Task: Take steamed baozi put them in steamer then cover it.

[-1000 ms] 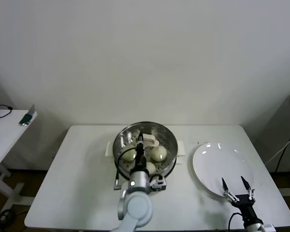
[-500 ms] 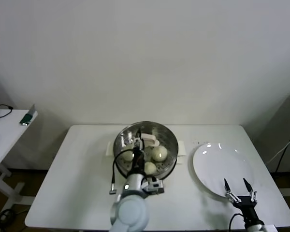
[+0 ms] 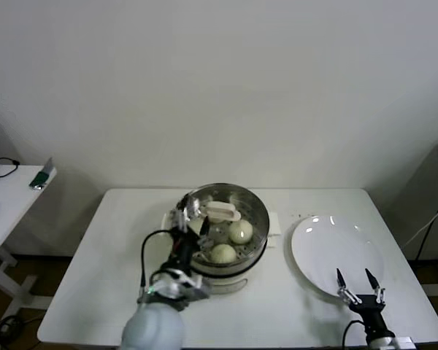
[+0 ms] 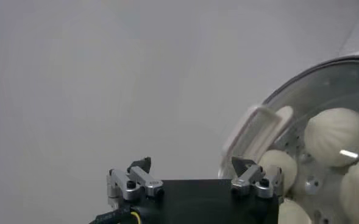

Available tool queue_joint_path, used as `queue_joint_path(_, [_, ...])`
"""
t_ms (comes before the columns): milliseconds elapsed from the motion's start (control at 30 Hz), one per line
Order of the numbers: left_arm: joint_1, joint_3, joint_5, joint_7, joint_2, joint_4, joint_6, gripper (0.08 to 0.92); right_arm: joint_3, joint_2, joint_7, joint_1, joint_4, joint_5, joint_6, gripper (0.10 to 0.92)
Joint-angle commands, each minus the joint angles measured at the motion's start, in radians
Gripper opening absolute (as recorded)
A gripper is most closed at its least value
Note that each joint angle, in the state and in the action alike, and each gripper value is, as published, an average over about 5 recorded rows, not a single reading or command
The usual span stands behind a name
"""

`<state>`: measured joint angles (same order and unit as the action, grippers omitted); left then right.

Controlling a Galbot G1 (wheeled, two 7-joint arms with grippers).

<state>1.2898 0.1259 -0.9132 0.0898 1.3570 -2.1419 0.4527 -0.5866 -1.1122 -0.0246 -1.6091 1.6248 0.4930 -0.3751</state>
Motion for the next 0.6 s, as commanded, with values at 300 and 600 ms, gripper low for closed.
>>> queue_joint_path(300, [0.157, 0.491, 0.829, -0.084, -0.060, -0.032, -0.242, 0.823, -0.005, -0.013, 0.013, -0.003, 0.003, -0.028, -0.032, 0.823])
queue_joint_path(600, [0.333, 0.735, 1.242, -0.114, -0.148, 0.144, -0.510, 0.823, 0.002, -0.011, 0.010, -0.003, 0.000, -0.022, -0.042, 0.823])
